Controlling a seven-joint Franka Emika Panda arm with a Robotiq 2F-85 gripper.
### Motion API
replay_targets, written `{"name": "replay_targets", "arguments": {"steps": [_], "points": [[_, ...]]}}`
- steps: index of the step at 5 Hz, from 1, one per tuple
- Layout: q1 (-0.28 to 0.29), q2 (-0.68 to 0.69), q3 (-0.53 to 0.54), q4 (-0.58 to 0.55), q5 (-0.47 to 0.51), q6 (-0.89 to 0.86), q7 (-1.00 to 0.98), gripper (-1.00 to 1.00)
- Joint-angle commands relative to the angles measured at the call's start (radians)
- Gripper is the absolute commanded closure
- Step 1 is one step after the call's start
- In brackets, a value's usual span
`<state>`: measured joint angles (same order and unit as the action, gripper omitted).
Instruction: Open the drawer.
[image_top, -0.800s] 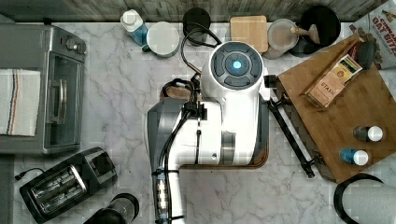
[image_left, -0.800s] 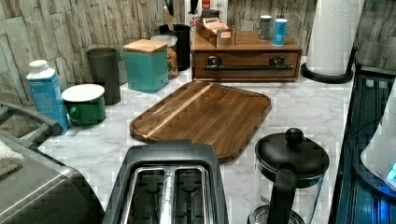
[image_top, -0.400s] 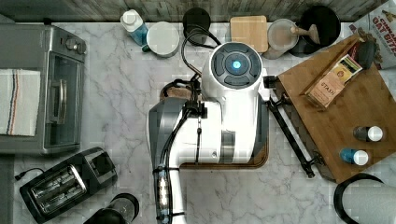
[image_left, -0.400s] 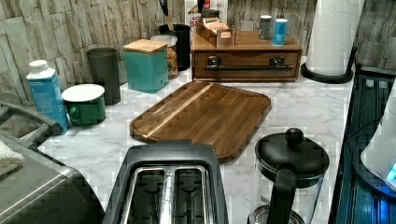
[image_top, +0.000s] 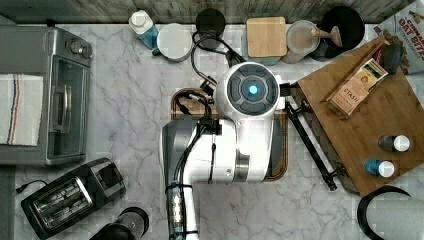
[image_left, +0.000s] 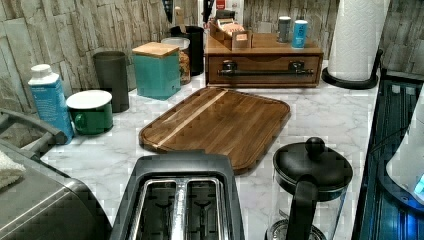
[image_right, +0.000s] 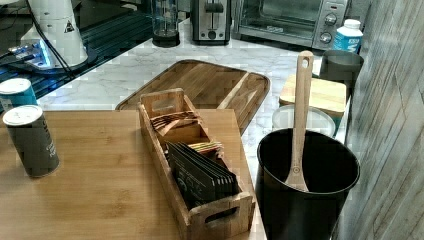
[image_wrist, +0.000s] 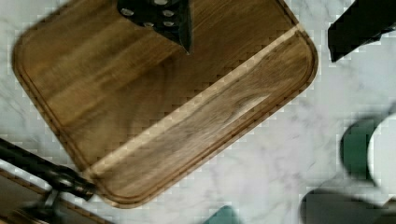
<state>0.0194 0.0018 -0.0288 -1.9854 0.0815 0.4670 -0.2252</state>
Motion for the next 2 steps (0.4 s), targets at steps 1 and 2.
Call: {"name": "replay_targets", "arguments": {"steps": [1, 2], "points": [[-0.073, -0.121, -0.082, -0.203, 0.078, 0.039, -0.651, -1.0], [-0.115, -0.114, -0.112, -0.238, 0.059, 0.093, -0.924, -1.0]]}}
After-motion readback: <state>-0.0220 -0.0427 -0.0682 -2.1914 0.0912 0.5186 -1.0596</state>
